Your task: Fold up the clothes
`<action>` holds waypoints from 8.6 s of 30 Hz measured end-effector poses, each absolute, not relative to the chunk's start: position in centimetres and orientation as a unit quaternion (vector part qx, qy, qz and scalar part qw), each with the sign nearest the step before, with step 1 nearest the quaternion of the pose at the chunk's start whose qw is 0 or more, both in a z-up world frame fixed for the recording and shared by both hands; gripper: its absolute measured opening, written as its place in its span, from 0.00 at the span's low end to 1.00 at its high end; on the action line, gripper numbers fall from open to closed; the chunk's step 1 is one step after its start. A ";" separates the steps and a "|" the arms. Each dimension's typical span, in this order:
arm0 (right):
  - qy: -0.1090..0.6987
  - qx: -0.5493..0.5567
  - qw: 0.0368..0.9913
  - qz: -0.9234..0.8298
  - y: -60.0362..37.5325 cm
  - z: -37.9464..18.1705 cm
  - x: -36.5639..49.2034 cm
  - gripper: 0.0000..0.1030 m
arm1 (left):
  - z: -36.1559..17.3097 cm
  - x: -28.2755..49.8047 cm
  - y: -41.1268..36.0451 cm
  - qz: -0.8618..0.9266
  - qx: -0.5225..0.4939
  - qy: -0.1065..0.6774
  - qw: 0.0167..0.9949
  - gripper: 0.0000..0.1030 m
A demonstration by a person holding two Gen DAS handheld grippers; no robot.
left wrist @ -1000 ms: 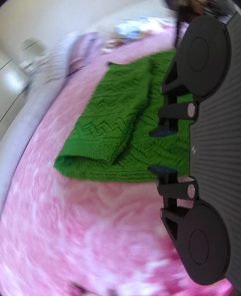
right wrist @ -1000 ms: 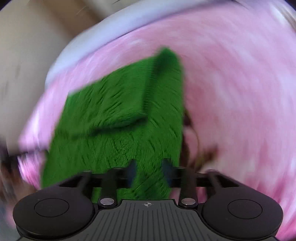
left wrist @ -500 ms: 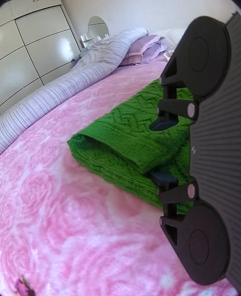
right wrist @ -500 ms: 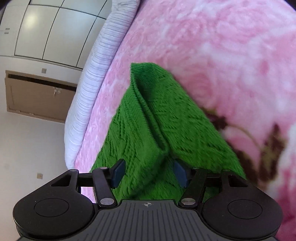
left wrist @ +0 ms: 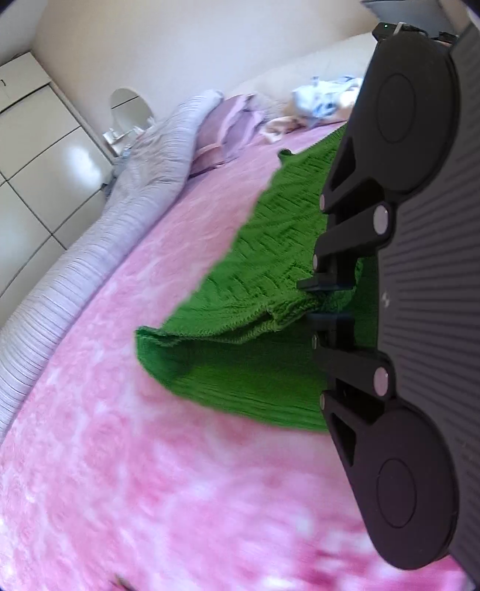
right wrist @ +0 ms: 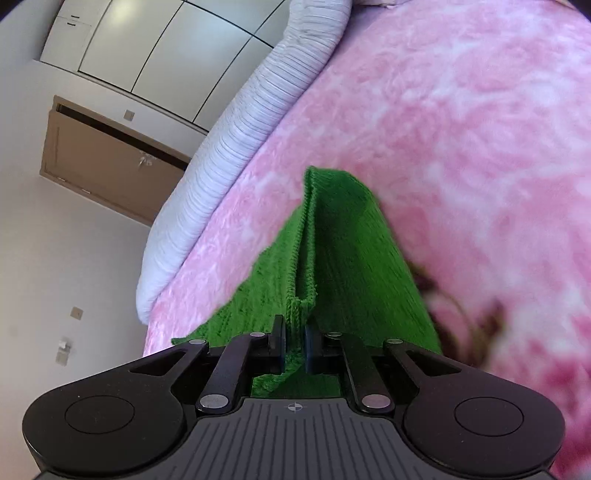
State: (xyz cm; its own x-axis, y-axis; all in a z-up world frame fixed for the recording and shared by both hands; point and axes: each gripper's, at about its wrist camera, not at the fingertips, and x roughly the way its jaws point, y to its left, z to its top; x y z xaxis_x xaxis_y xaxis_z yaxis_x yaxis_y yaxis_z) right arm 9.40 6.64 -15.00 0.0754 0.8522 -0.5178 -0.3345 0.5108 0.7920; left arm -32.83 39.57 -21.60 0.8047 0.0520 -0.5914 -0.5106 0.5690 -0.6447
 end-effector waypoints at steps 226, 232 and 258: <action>0.477 -0.037 0.803 0.357 0.9 -13.9 -2.2 0.59 | -19.4 -37.5 28.6 0.283 -0.269 0.388 0.835 0.35; 0.484 0.029 0.795 0.364 0.2 -13.6 -0.8 0.59 | -18.9 -37.0 29.0 0.274 -0.265 0.375 0.845 0.35; 0.505 0.124 0.772 0.365 -0.1 -15.2 1.4 0.59 | -20.2 -37.4 32.2 0.287 -0.312 0.362 0.830 0.35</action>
State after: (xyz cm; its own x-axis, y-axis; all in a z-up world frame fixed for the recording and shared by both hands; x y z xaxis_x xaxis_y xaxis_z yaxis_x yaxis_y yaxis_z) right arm 1.44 -0.09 -15.20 0.2237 0.6893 -0.6890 -0.4384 0.7026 0.5605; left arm -37.40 32.21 -20.20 0.5738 0.2497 -0.7800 -0.7020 0.6405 -0.3114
